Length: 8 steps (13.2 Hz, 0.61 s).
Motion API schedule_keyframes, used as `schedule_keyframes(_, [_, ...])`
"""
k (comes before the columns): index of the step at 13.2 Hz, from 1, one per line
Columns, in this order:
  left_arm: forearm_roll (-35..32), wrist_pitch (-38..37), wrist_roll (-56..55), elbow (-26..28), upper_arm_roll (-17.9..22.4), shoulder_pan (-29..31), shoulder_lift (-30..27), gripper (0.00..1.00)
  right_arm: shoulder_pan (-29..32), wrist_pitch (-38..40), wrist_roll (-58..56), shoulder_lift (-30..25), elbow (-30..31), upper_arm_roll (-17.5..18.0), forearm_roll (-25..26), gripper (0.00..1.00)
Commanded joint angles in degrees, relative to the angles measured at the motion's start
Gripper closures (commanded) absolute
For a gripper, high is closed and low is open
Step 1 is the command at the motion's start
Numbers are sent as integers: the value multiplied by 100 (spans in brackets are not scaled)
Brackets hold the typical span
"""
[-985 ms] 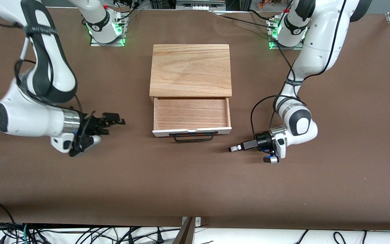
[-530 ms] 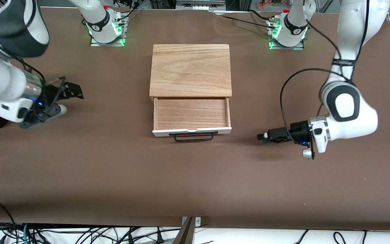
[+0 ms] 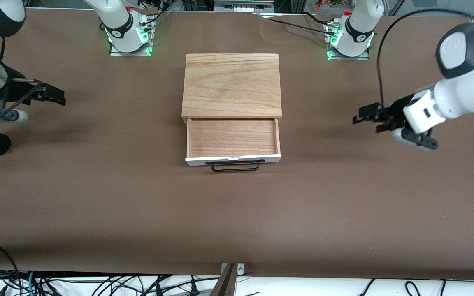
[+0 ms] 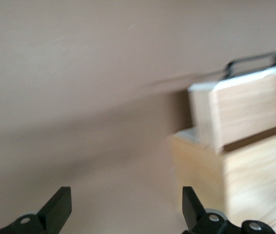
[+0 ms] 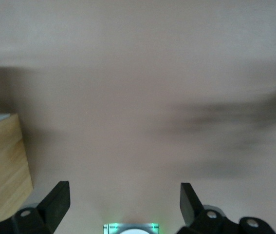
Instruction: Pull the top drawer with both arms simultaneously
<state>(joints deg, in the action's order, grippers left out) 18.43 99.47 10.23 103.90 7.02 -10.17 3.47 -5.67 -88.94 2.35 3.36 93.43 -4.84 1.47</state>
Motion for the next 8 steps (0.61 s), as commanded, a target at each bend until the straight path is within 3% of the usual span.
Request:
schedule_keyframes(1, [-1100,-742,-405,-420,-105,86,-163,0,-30,-570,205,-222,246,-70,20,0])
schedule_keyframes(5, [-1894,-1255,-522,-959,-105,164,-84,0,-13,-510,205,-214,184,1,-6,0])
schedule_keyframes(8, [-1957,-1246,-513,-1177,-17,375,109,0,-4,-484,222,-205,184,27,-6,0])
